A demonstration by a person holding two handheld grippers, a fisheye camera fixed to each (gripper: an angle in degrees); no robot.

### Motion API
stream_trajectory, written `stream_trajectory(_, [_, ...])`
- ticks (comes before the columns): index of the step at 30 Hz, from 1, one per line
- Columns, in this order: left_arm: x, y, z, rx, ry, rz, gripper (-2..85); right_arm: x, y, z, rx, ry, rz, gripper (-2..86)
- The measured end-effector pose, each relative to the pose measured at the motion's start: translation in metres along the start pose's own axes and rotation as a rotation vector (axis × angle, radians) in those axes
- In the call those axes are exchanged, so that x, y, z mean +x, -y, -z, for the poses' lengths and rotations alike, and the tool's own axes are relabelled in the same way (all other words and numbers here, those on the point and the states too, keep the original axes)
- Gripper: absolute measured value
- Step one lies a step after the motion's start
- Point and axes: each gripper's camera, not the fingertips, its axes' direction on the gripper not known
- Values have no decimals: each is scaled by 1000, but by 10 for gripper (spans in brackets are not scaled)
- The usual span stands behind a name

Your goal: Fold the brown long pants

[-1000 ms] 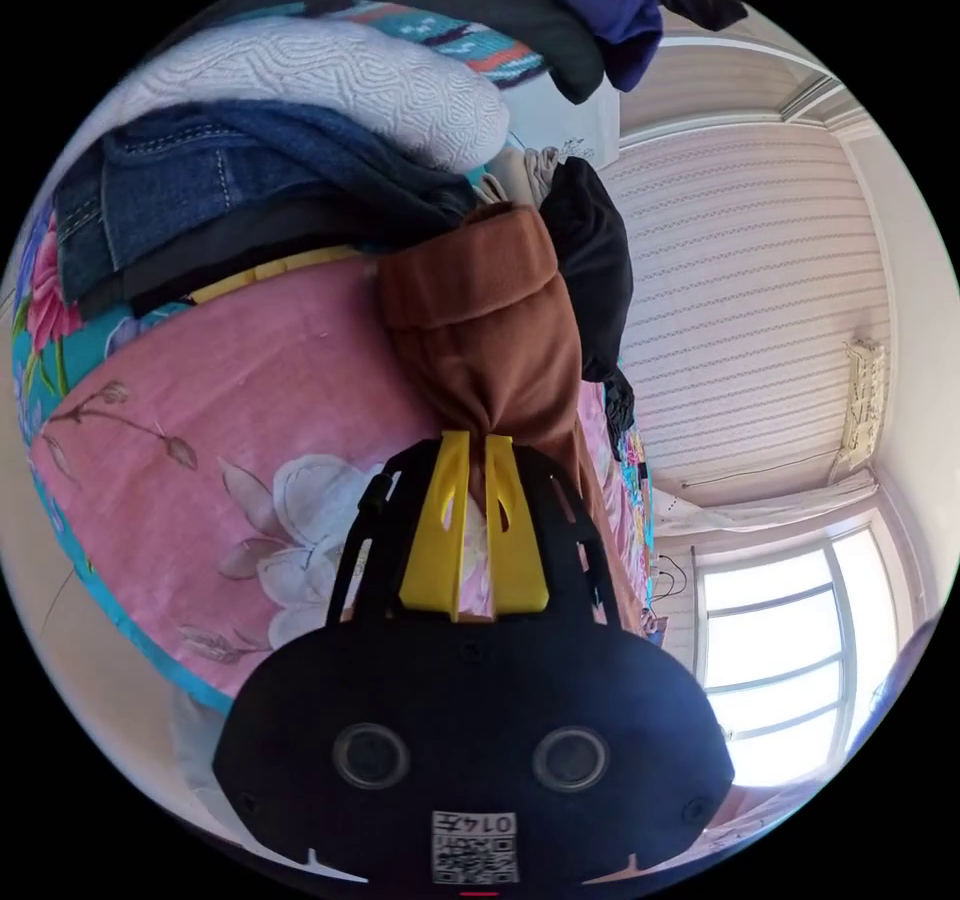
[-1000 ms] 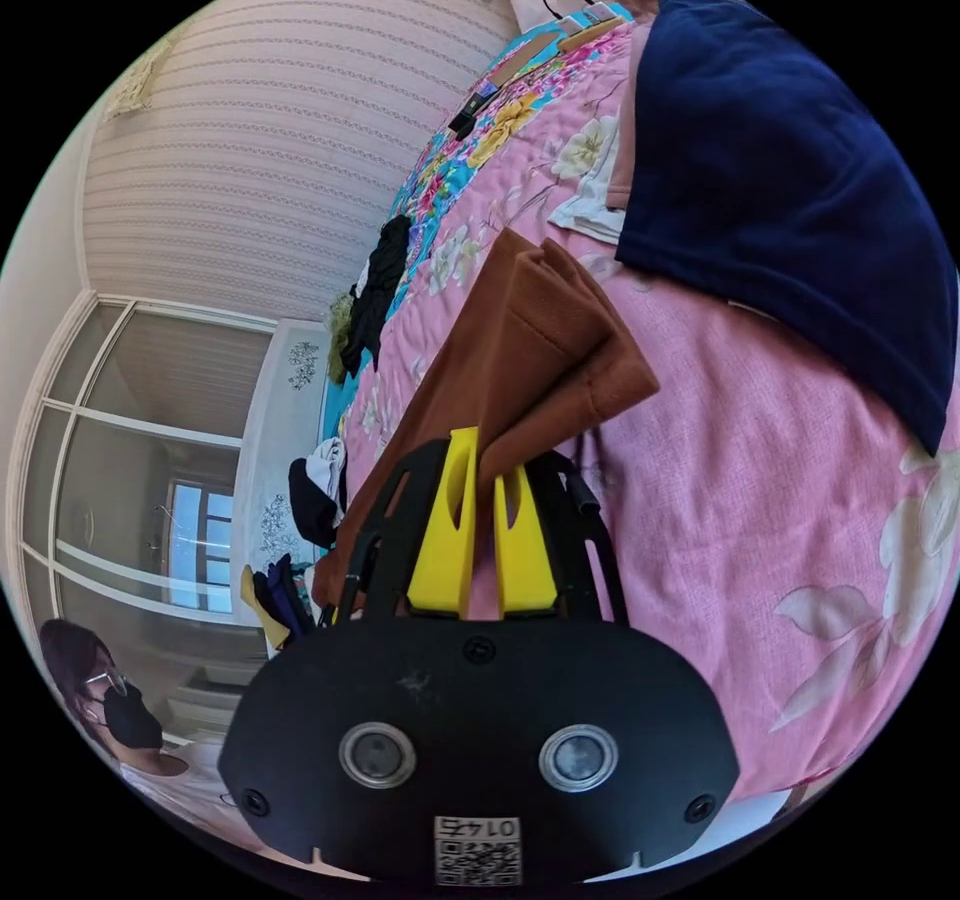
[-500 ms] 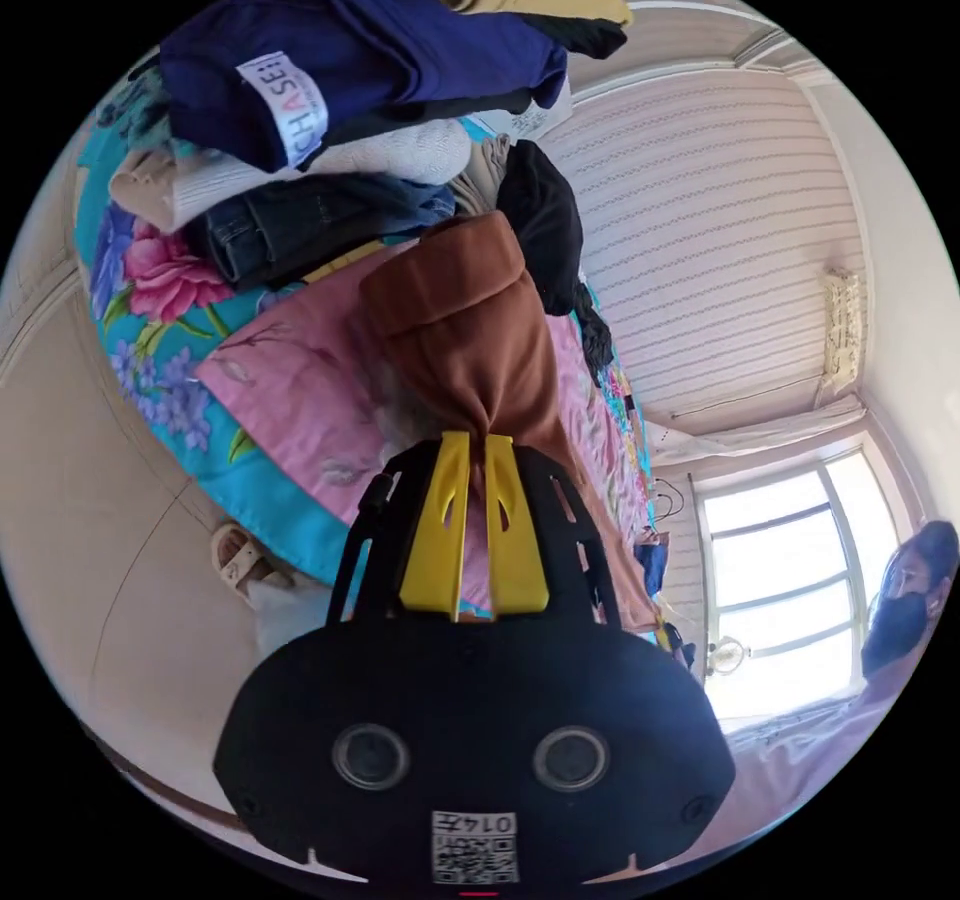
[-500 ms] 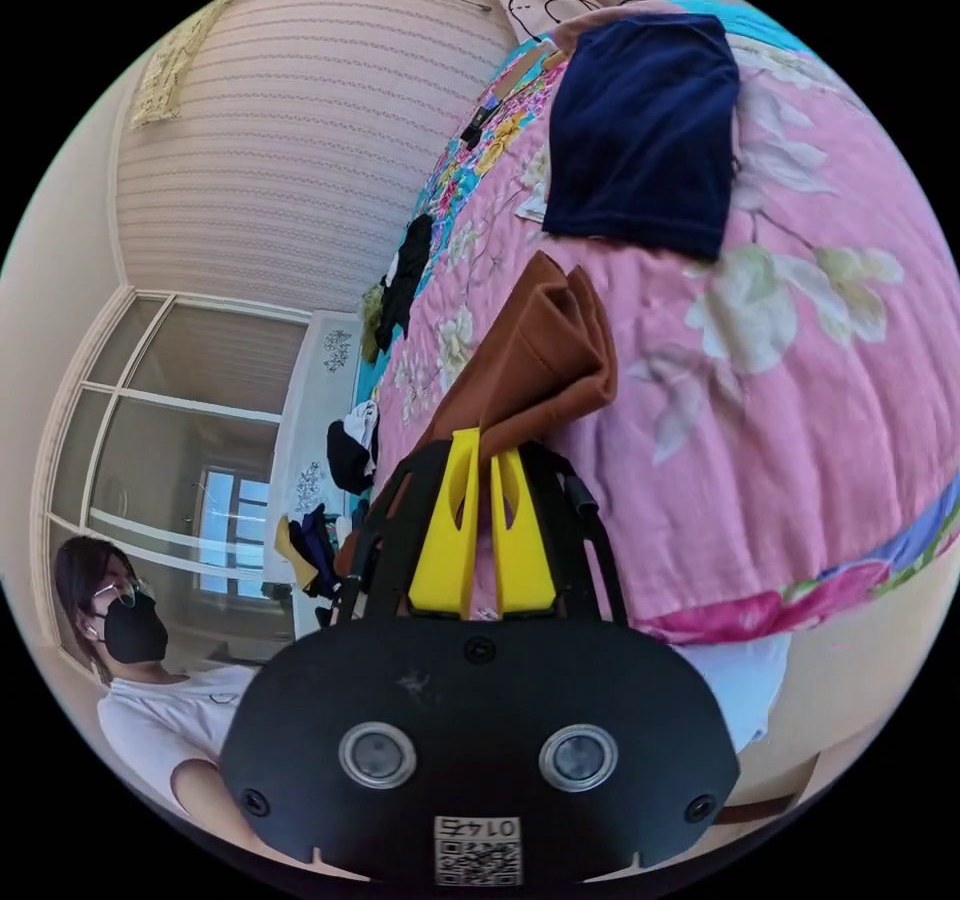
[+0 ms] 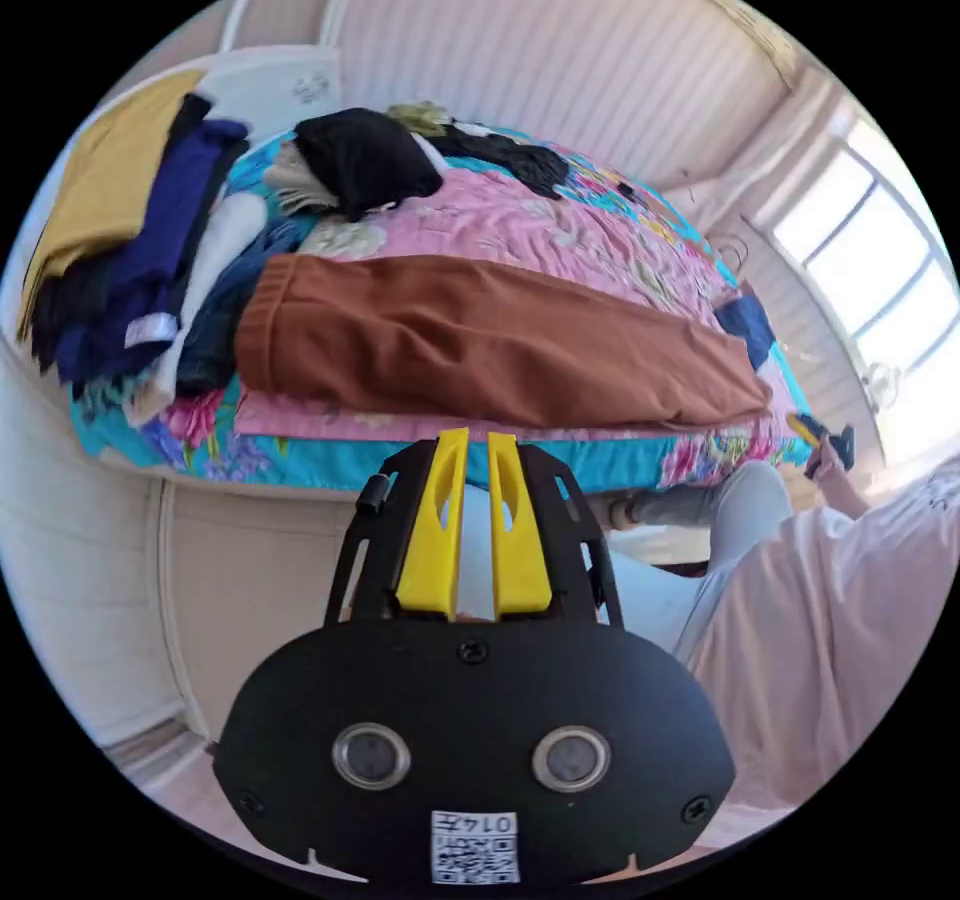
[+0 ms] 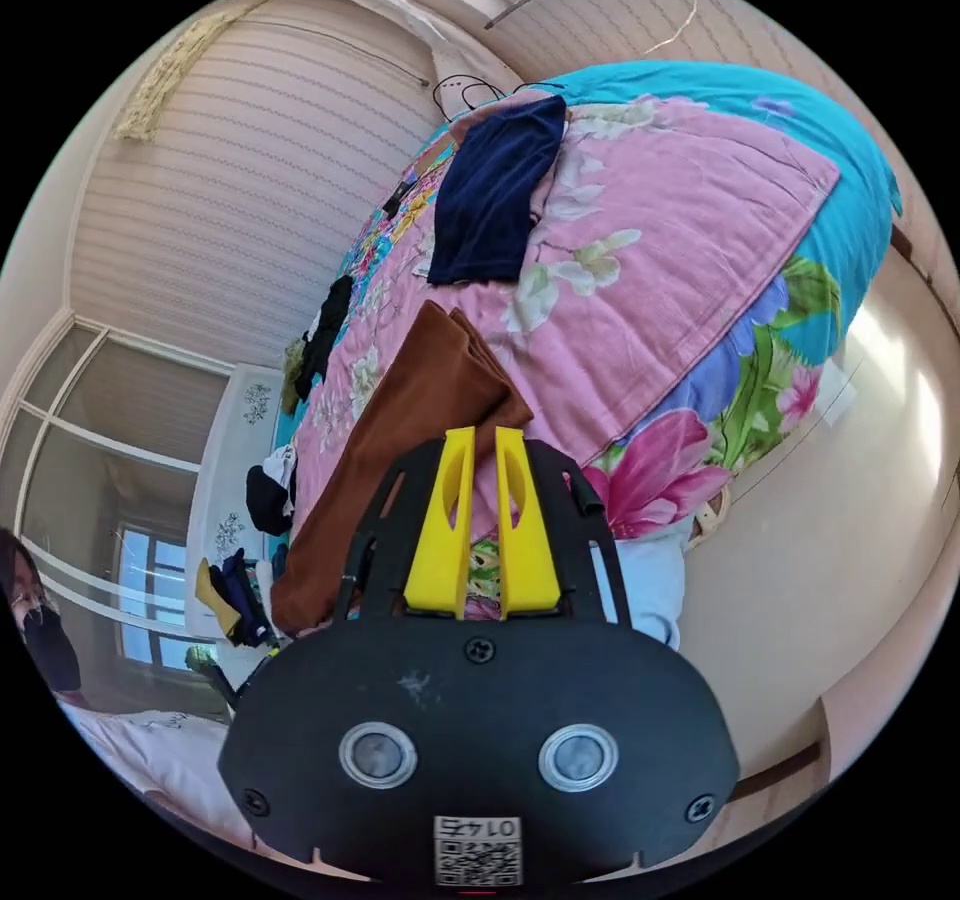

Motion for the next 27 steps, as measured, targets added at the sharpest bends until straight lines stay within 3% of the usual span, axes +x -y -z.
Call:
stream_trajectory(4, [129,60,-42,-31,-165,-288,103,-24,14,-41,-51,-97,61,105])
stream_trajectory(7, [215,87,-82,-61,-106,-519,102,-24,23,-74,-133,-158,9,101])
stream_trajectory(11, [297,108,-136,-211,-38,-728,92,-40,18,-73,-89,-86,87,40])
stream_trajectory(14, [320,113,-165,-313,74,-786,29,-45,8,-62,-81,0,128,19])
stream_trajectory(17, [332,122,-149,-299,19,-823,-4,-40,-4,-58,-93,37,132,13])
stream_trajectory(23, [342,127,-140,-306,-58,-788,2,-16,-22,-107,-182,-32,59,17])
stream_trajectory(27, [348,136,-143,-316,-76,-699,25,-13,-39,-114,-101,34,15,31])
